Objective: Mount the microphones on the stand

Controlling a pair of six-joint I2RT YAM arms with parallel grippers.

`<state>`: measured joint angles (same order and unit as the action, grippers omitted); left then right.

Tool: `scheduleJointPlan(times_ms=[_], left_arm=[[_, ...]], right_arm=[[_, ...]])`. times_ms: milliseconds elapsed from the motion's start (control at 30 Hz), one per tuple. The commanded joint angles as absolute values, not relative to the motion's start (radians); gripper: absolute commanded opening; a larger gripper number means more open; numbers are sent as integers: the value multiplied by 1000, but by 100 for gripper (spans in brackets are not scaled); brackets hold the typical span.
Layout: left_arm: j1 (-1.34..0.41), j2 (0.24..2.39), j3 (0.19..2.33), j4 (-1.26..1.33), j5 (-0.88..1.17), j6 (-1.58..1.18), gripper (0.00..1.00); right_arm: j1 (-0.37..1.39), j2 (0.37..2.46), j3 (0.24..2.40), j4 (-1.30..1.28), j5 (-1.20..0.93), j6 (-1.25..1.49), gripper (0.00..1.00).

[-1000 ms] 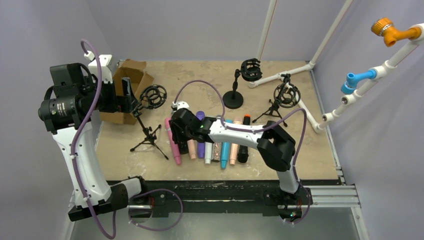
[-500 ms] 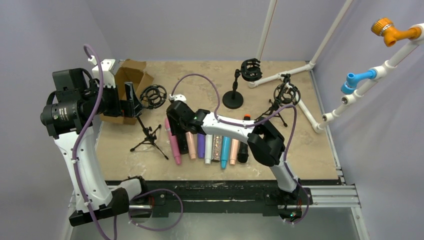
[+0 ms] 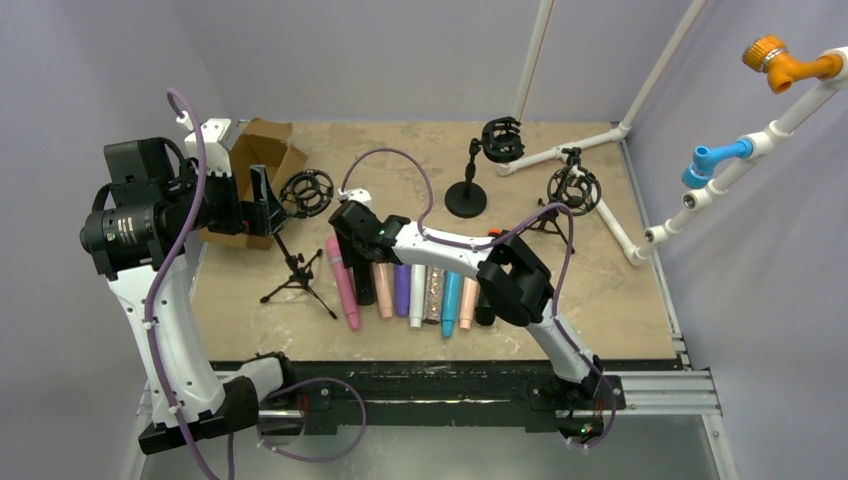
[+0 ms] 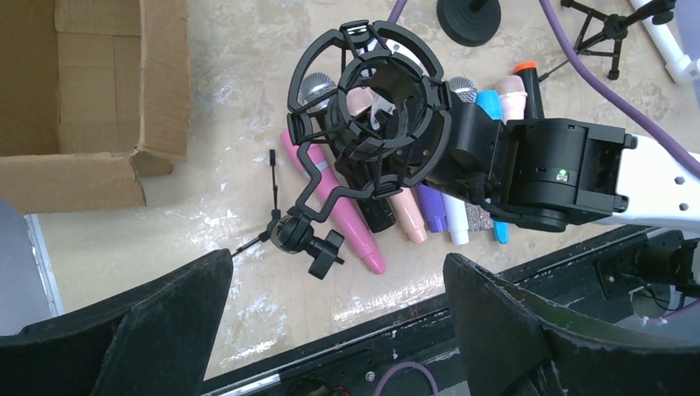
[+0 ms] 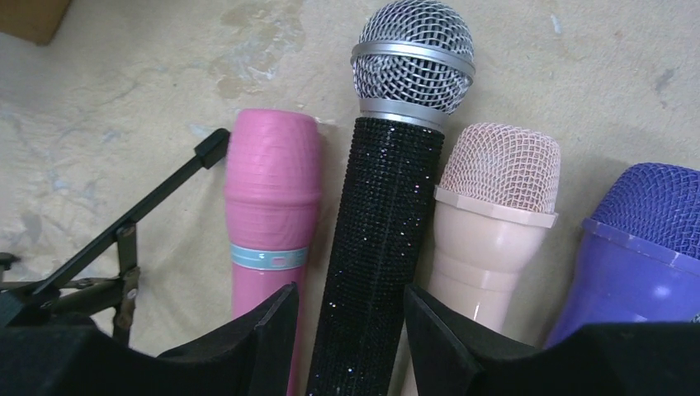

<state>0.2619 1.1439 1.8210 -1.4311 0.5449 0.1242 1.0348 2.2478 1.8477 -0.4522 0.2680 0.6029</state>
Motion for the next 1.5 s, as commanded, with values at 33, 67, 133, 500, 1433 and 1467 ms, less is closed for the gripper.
scheduleJointPlan(times_ms=[33,67,133,500,1433,1467], left_arm=[[270,1120,1847,-1437,582,141,100],[270,1116,1842,-1436,581,142,100],[269,1110,1833,-1434,577,145,100],[270,1113,1882,-1475,606,163,100],[69,1130,1968,-1436,956,53,98],[66,1126,1956,-1417,974,46,98]], right_arm=[[1034,2272,1891,-489,336,589,54],[1034,2275,1890,-485,332,592,54],[1033,2285,1890,-476,331,592,55],[1033,2208,1867,-454,336,675,34],[1112,1581,1877,14,419,405,13],[1124,1588,1889,33,403,401,13]])
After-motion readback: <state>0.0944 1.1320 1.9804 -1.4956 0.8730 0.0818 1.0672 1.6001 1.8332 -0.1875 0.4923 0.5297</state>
